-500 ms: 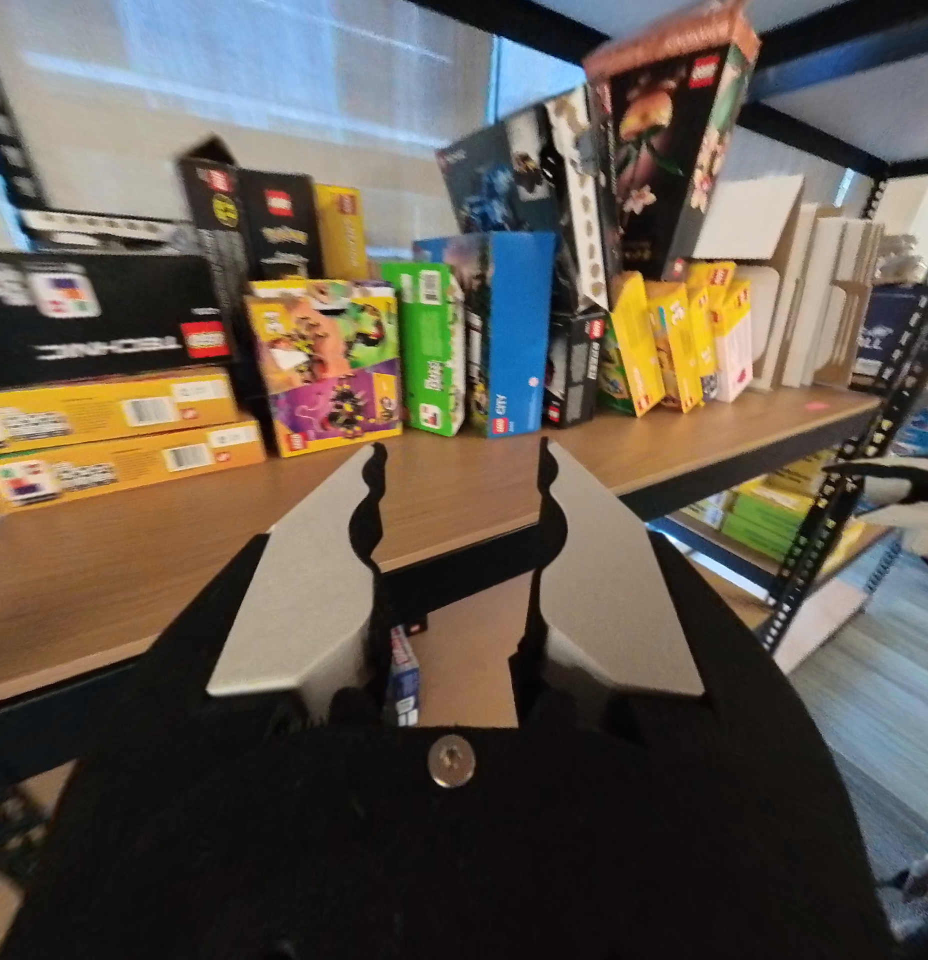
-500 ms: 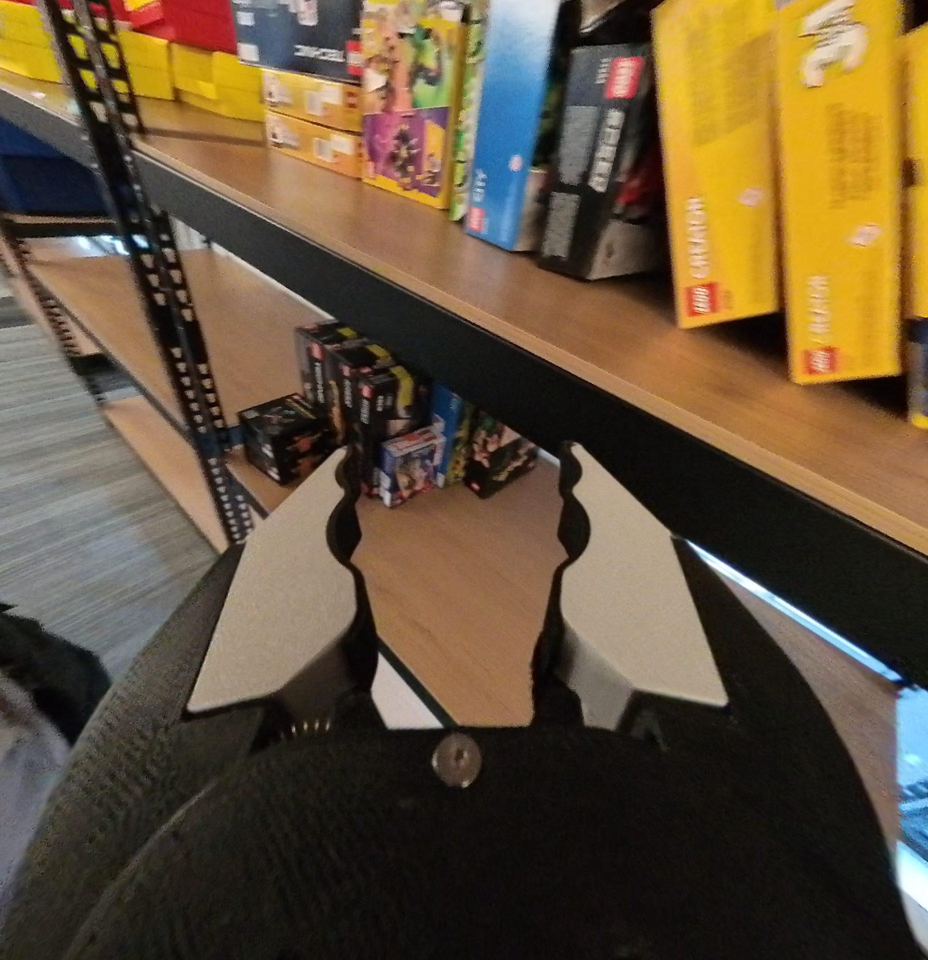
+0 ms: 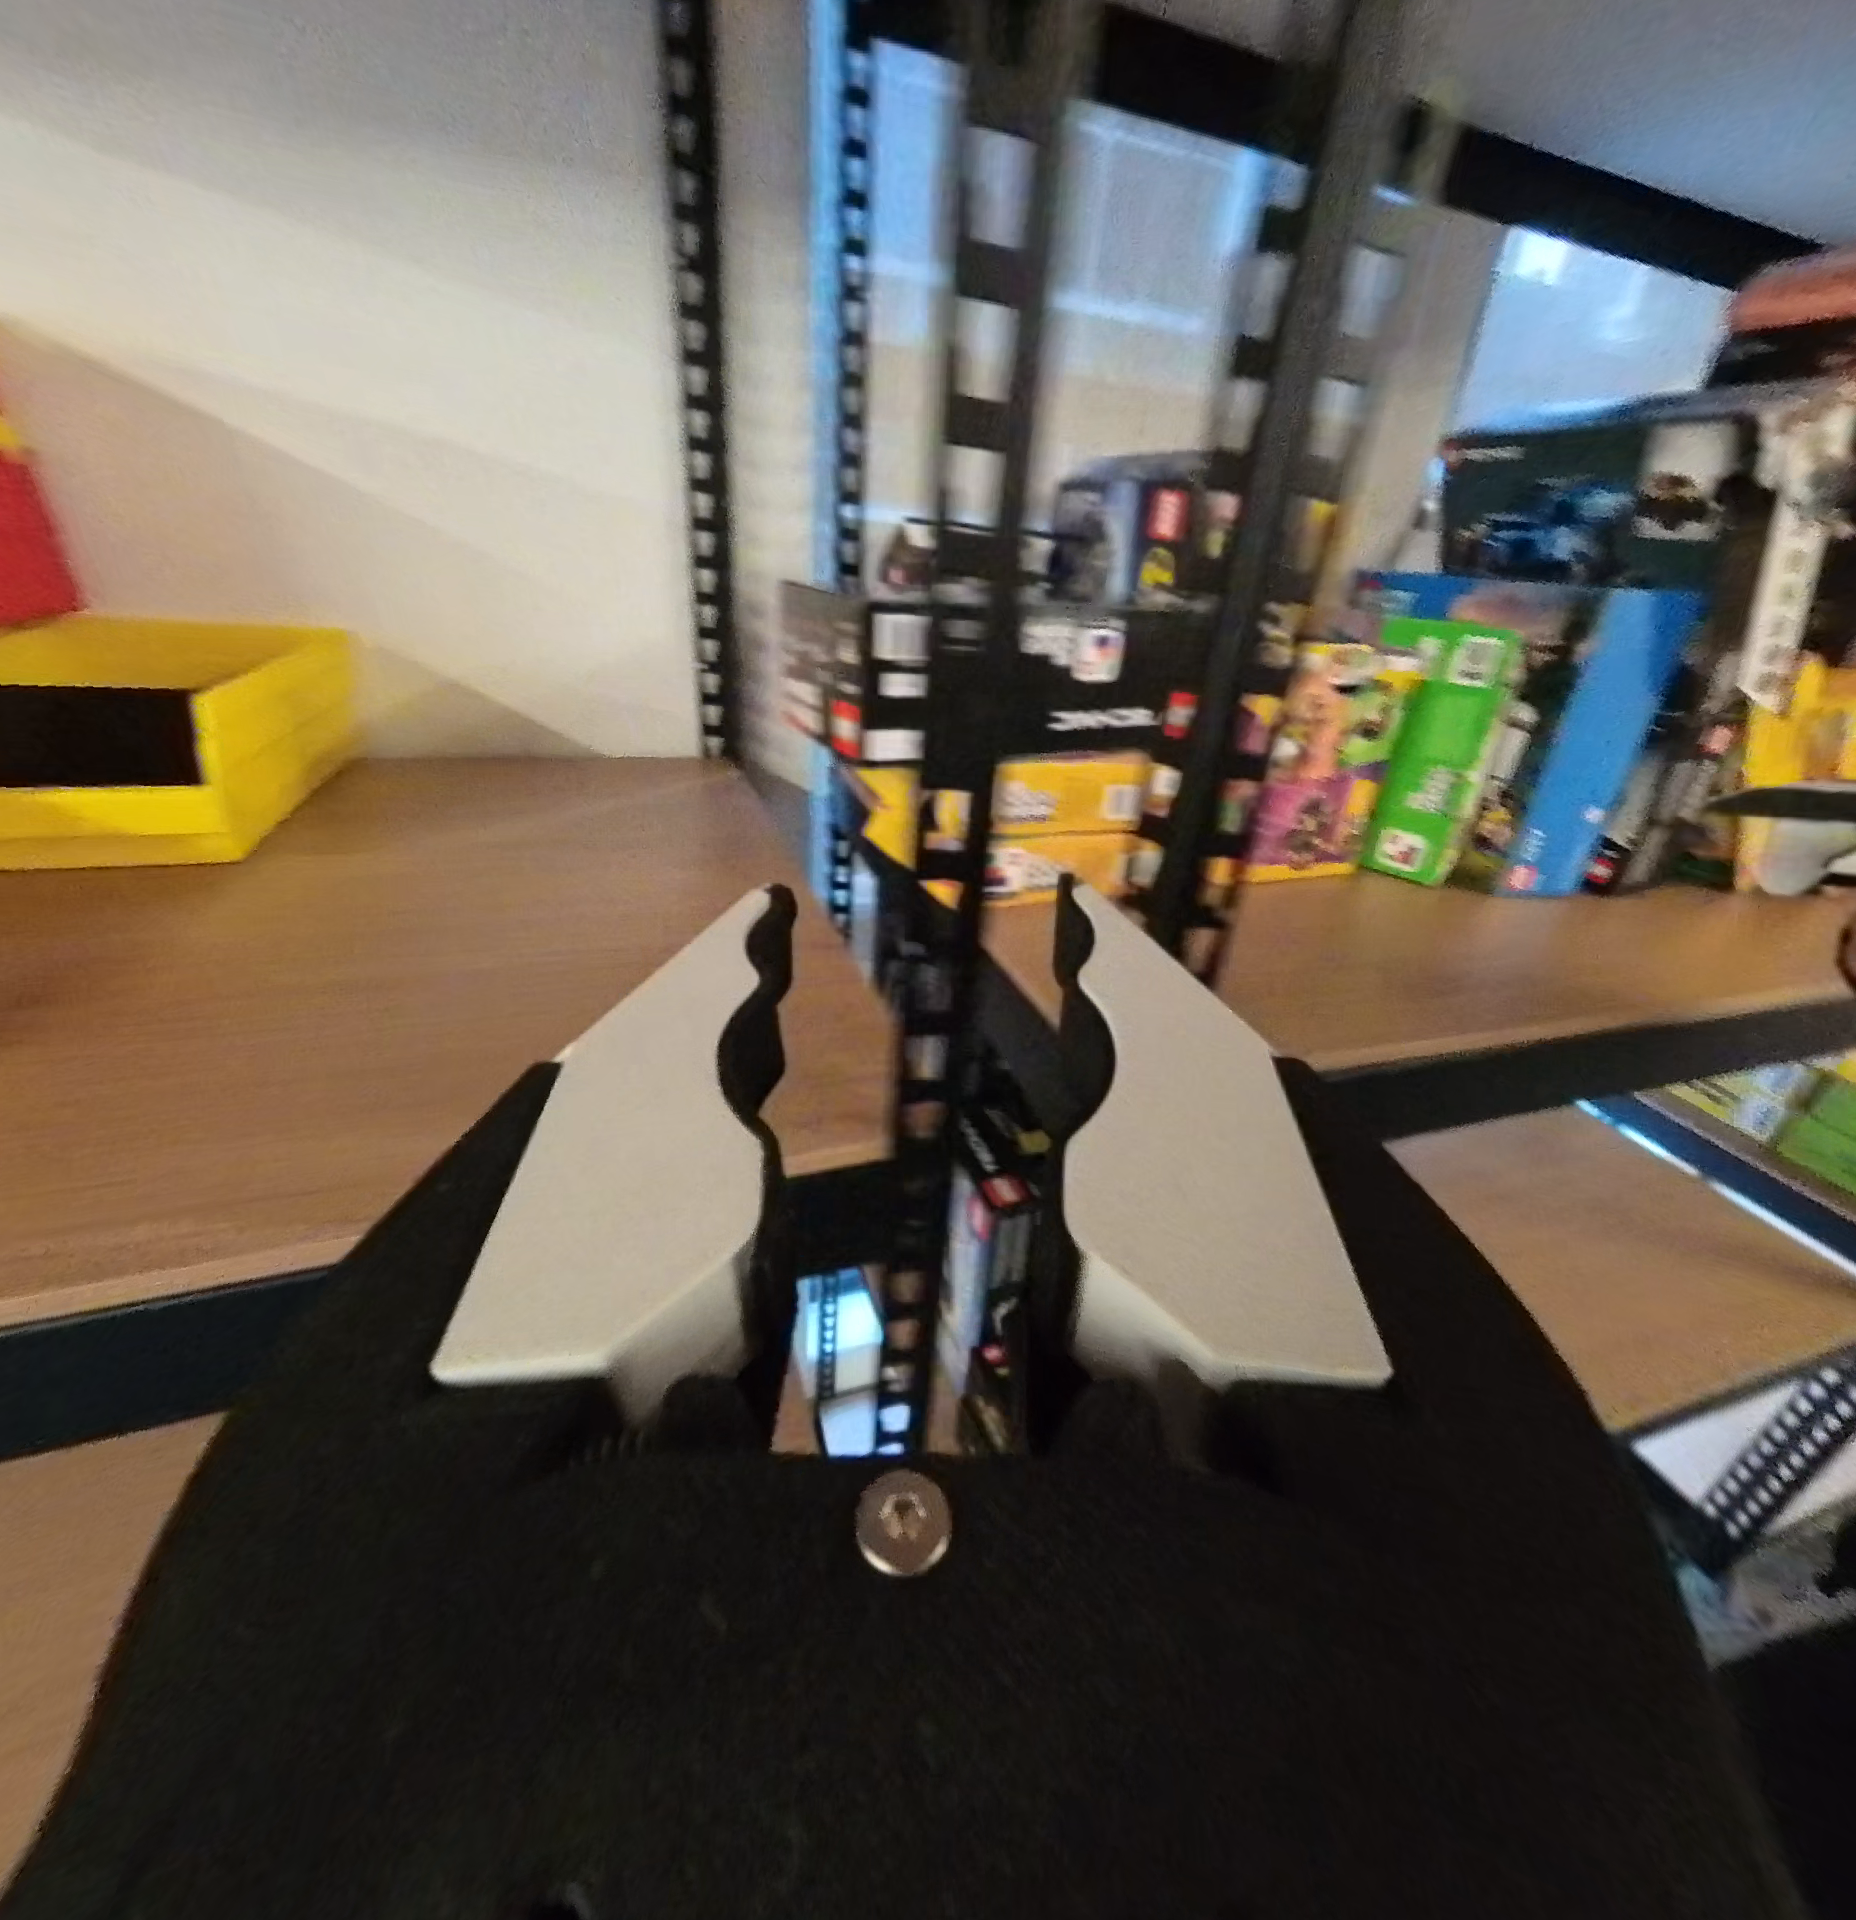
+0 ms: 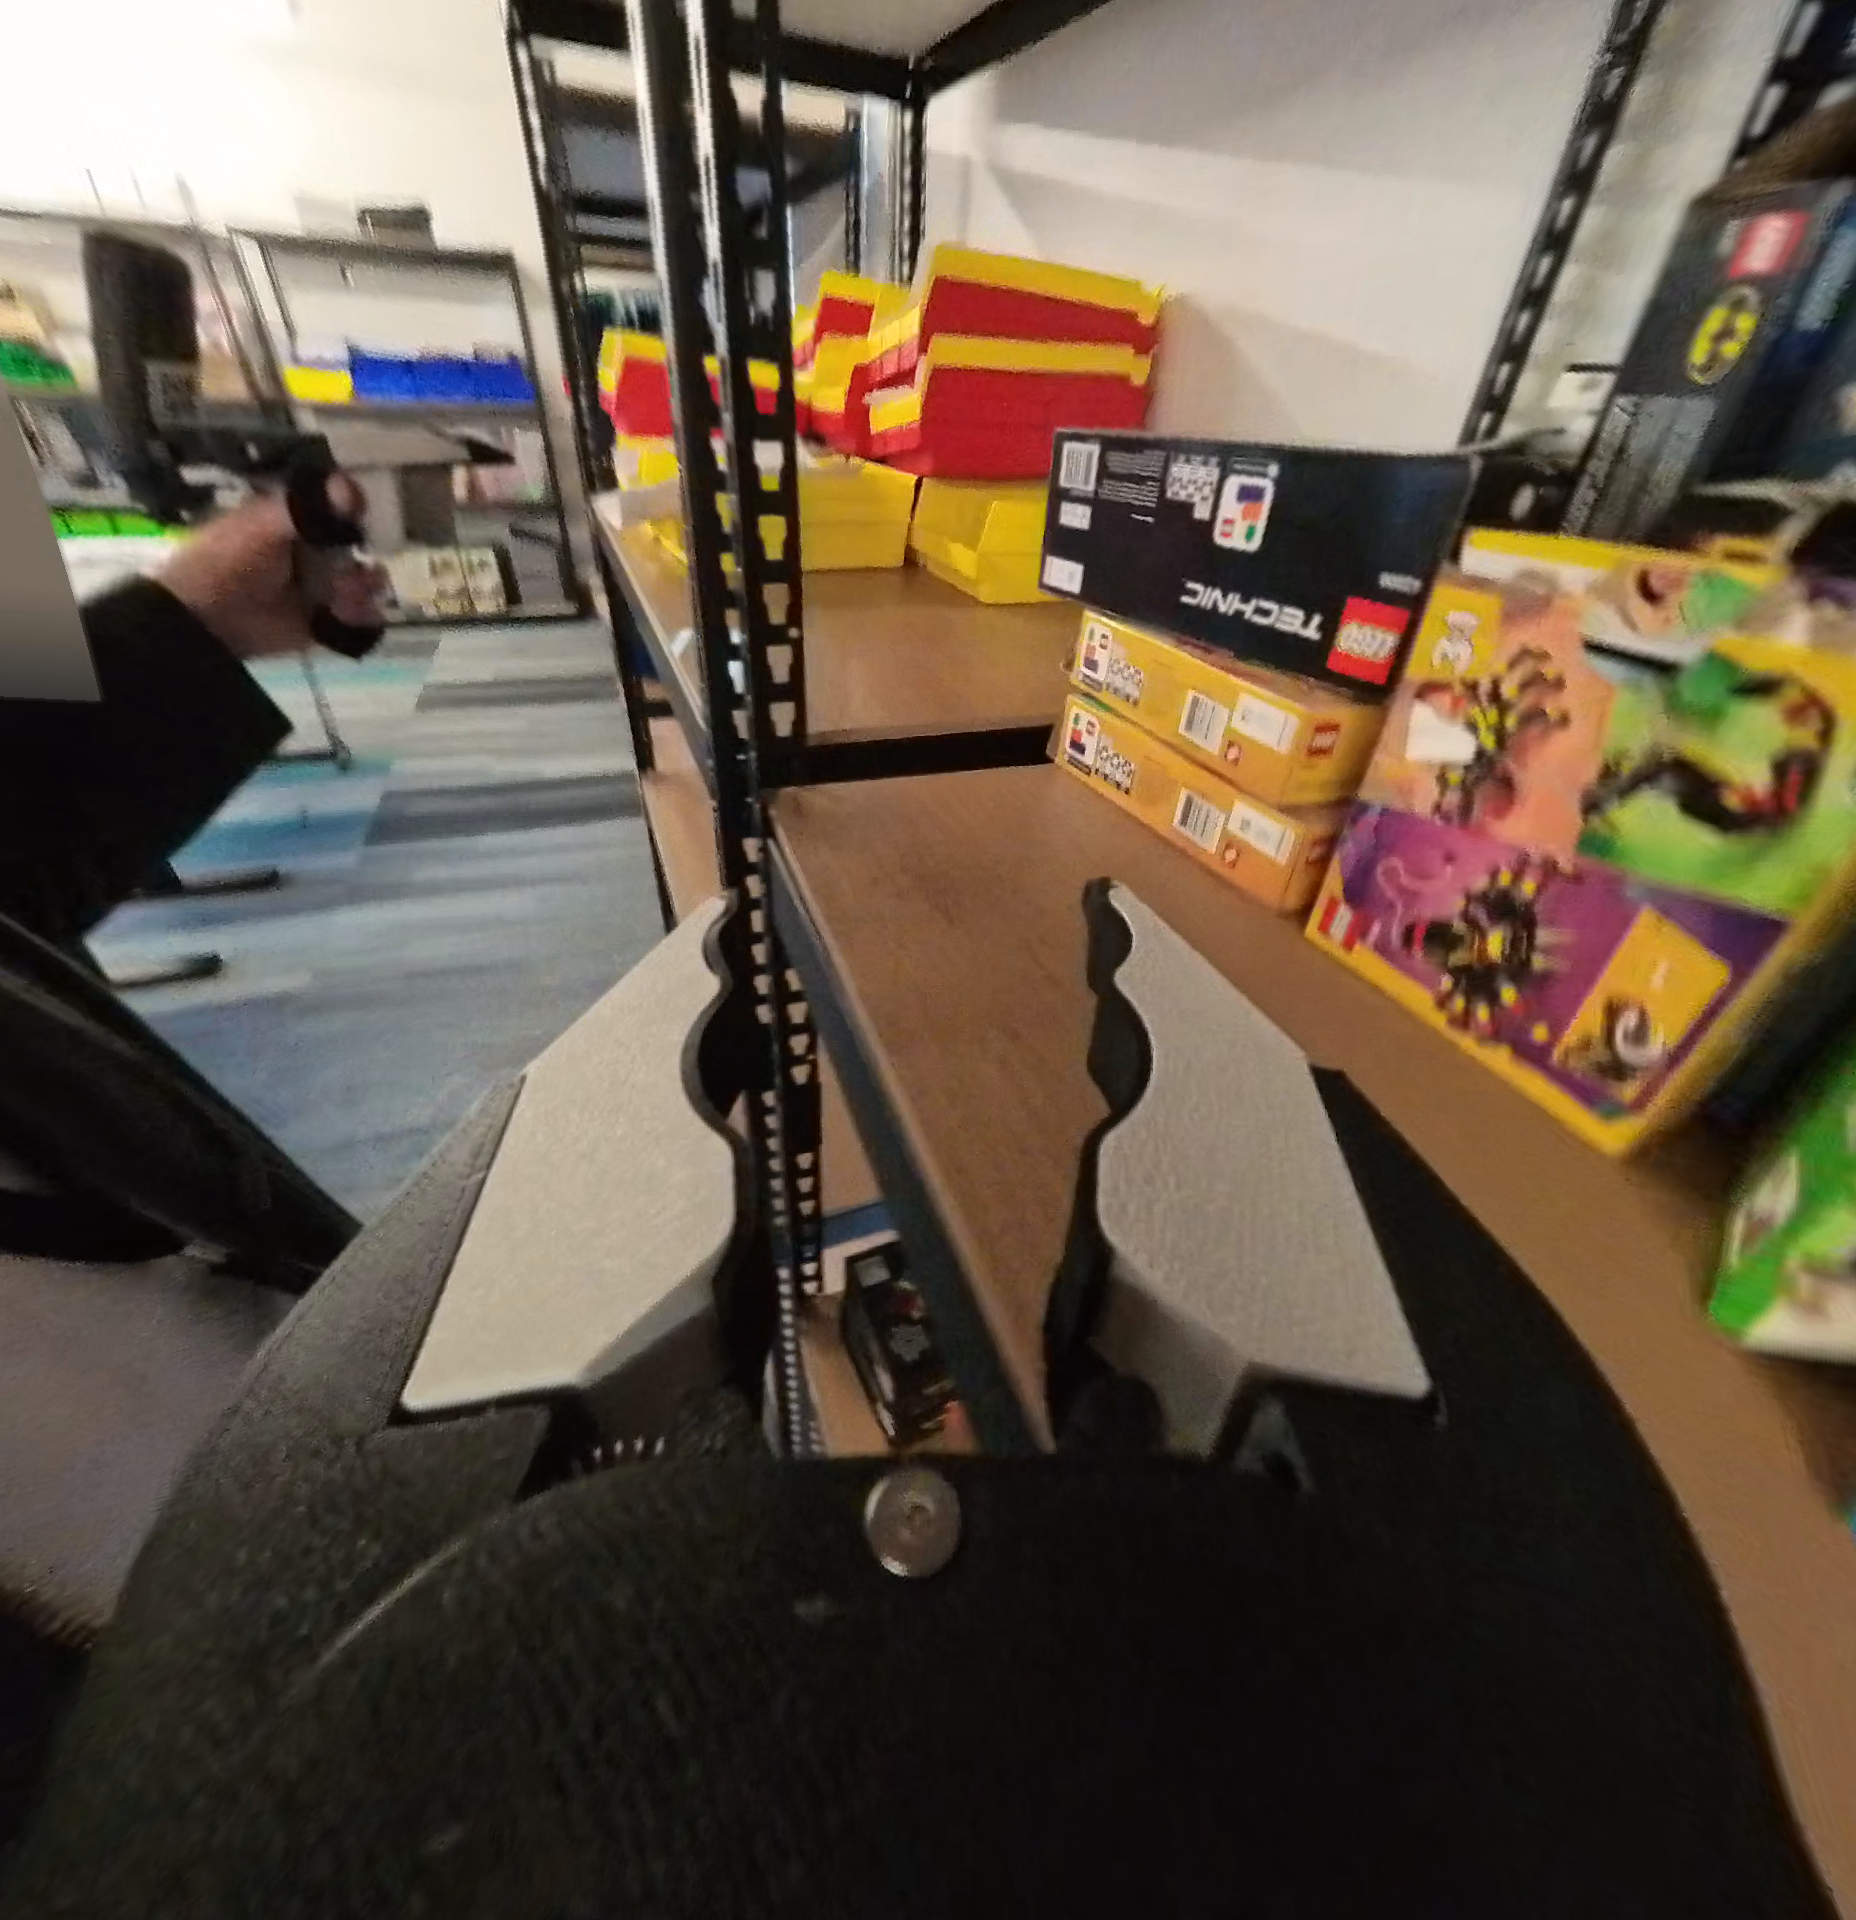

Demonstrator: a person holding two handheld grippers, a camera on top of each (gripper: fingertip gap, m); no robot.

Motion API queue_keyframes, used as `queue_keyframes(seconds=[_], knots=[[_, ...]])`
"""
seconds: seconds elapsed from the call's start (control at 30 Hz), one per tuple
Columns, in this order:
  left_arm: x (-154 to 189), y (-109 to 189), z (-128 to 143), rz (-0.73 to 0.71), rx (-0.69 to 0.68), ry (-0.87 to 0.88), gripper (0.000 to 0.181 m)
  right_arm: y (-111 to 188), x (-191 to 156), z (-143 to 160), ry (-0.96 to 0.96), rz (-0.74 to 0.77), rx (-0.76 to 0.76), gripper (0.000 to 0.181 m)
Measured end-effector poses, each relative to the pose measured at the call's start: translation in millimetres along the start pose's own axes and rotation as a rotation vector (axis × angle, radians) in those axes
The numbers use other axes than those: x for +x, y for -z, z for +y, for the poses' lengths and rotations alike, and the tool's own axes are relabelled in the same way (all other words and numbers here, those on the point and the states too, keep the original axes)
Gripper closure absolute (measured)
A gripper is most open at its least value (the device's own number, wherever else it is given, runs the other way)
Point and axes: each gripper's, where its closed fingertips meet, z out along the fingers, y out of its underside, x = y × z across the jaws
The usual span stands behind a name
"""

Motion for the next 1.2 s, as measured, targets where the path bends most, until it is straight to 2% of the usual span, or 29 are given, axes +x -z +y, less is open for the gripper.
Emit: queue_keyframes(seconds=[0.1, 0.3, 0.37, 0.43, 0.53, 0.6, 0.7, 0.83, 0.93, 1.0, 1.07, 1.13, 1.2], knots=[[-60.4, -9.2, -10.3, 0.001, 0.022, 0.100, 0.129, -46.4, 24.7, -16.0, 0.082, 0.053, -0.115, 0.111], [-121.2, -56.7, -35.5, 0.081, 0.158, 0.284, 0.129, -116.7, 66.5, -46.1, 0.217, 0.091, -0.235, 0.098], [-118.2, -80.1, -38.2, 0.130, 0.159, 0.295, 0.132, -139.1, 80.7, -49.2, 0.215, 0.101, -0.238, 0.091], [-103.0, -107.0, -36.5, 0.198, 0.118, 0.227, 0.128, -160.5, 93.5, -50.5, 0.219, 0.119, -0.198, 0.087], [-89.0, -147.3, -37.6, 0.273, 0.135, 0.133, 0.106, -185.6, 110.2, -53.3, 0.156, 0.180, -0.146, 0.082], [-84.8, -174.6, -37.5, 0.346, 0.161, 0.101, 0.102, -197.7, 126.5, -58.5, 0.199, 0.270, -0.142, 0.081], [-73.9, -223.4, -15.5, 0.484, 0.052, 0.062, 0.093, -209.4, 155.3, -63.9, 0.282, 0.430, -0.165, 0.080], [-50.7, -280.5, 16.3, 0.632, -0.099, 0.036, 0.075, -234.9, 164.7, -55.2, 0.111, 0.476, -0.178, 0.078], [-37.2, -314.1, 33.1, 0.669, -0.194, 0.006, 0.063, -239.9, 177.2, -59.7, 0.119, 0.582, -0.137, 0.085], [-32.0, -332.4, 37.2, 0.670, -0.213, 0.013, 0.064, -242.2, 183.5, -57.0, 0.100, 0.629, -0.144, 0.084], [-24.2, -342.9, 33.1, 0.702, -0.186, 0.060, 0.075, -244.2, 189.3, -52.6, 0.079, 0.659, -0.183, 0.083], [-21.0, -349.2, 33.0, 0.703, -0.175, 0.070, 0.082, -250.6, 188.2, -47.5, 0.041, 0.634, -0.221, 0.073], [-29.5, -354.1, 35.3, 0.651, -0.162, 0.012, 0.102, -252.1, 184.2, -49.8, 0.023, 0.623, -0.215, 0.072]])
